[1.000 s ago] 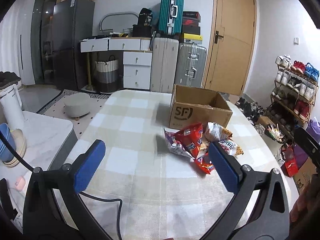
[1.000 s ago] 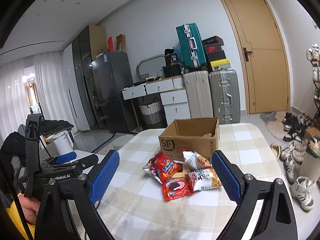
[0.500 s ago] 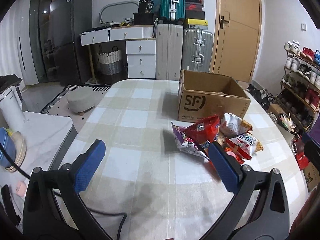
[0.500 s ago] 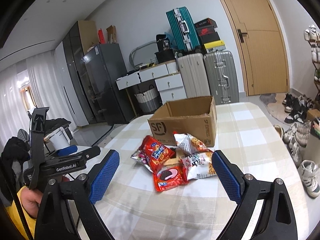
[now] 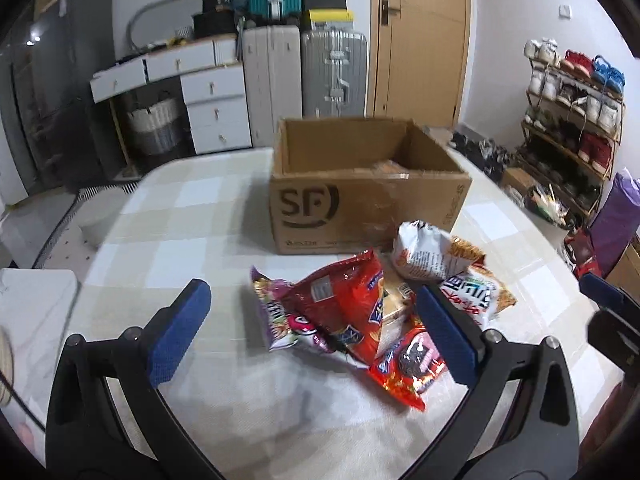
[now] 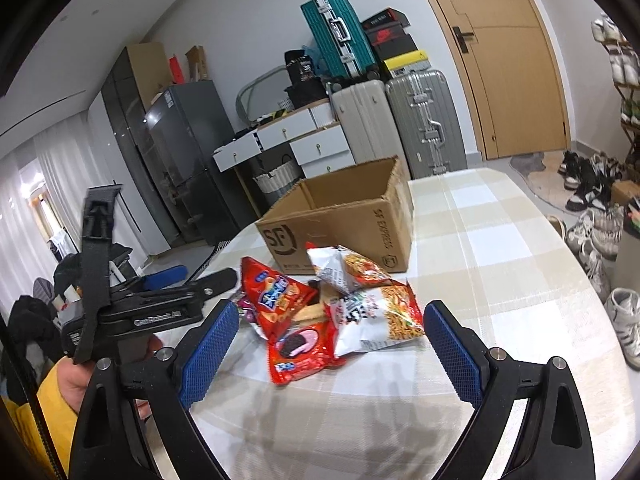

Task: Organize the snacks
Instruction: 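Grasp the red chip bag with left tool while right tool grasps white noodle bag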

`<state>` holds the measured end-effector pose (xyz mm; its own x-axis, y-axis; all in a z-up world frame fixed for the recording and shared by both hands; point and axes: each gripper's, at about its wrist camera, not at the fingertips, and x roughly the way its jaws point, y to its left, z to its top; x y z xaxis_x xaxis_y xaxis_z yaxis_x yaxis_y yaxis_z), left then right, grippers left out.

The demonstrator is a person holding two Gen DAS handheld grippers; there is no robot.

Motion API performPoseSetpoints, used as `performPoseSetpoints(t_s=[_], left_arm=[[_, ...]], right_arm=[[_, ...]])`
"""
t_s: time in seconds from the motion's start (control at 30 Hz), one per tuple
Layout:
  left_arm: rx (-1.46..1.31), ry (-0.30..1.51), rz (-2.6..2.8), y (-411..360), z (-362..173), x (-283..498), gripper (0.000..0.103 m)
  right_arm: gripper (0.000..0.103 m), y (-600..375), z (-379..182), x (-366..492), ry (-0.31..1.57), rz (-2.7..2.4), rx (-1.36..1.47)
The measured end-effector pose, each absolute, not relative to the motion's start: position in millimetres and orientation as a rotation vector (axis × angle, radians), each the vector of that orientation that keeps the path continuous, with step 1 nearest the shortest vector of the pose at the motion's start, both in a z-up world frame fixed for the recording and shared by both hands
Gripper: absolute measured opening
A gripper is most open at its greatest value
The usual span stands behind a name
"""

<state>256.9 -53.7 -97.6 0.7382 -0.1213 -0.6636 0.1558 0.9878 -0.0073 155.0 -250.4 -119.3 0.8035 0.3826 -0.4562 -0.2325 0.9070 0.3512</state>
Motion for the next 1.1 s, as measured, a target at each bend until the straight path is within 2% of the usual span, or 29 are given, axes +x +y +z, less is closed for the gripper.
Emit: performPoseSetpoints(t_s=[0.13, 0.2, 0.27, 0.33, 0.53, 0.93, 0.97, 1.0, 1.1], left_arm=[[0.012, 0.778, -0.201, -59.5, -117.3, 284.7, 0.103], [-0.005, 0.805, -0.229, -61.7, -125.9, 296.5, 0.095], [-0.010, 0.840, -0.259, -65.0, -136.7, 308.3, 0.076], [-0.018, 0.870, -0.283, -66.1, -147.3, 317.3, 0.062], [-0.060, 0.868, -0.350, -65.9, -160.1, 326.1, 0.049], [-0.116, 0.840, -0.367, -46.3, -151.6, 304.4, 0.047], [-0.120, 0.833, -0.366, -44.5, -148.5, 300.7, 0.047], [-0.119, 0.827, -0.365, -44.5, -145.2, 296.0, 0.047], [-0.127, 0.813, -0.363, -41.6, -135.5, 285.0, 0.047]], right_arm=[[0.095, -253.7, -128.7, 167.9, 0.577, 0.344, 0.303], [0.095, -254.1, -134.0, 174.5, 0.592, 0.349, 0.307], [0.095, -254.4, -138.7, 180.7, 0.606, 0.356, 0.317], [0.095, -254.6, -142.7, 185.3, 0.623, 0.366, 0.327], [0.095, -250.2, -152.8, 208.8, 0.682, 0.375, 0.316], [0.095, -229.3, -182.2, 258.1, 0.836, 0.337, 0.224], [0.094, -228.4, -184.6, 260.0, 0.841, 0.331, 0.215], [0.089, -228.0, -186.6, 261.3, 0.844, 0.327, 0.206], [0.084, -227.6, -188.5, 262.1, 0.844, 0.318, 0.190]])
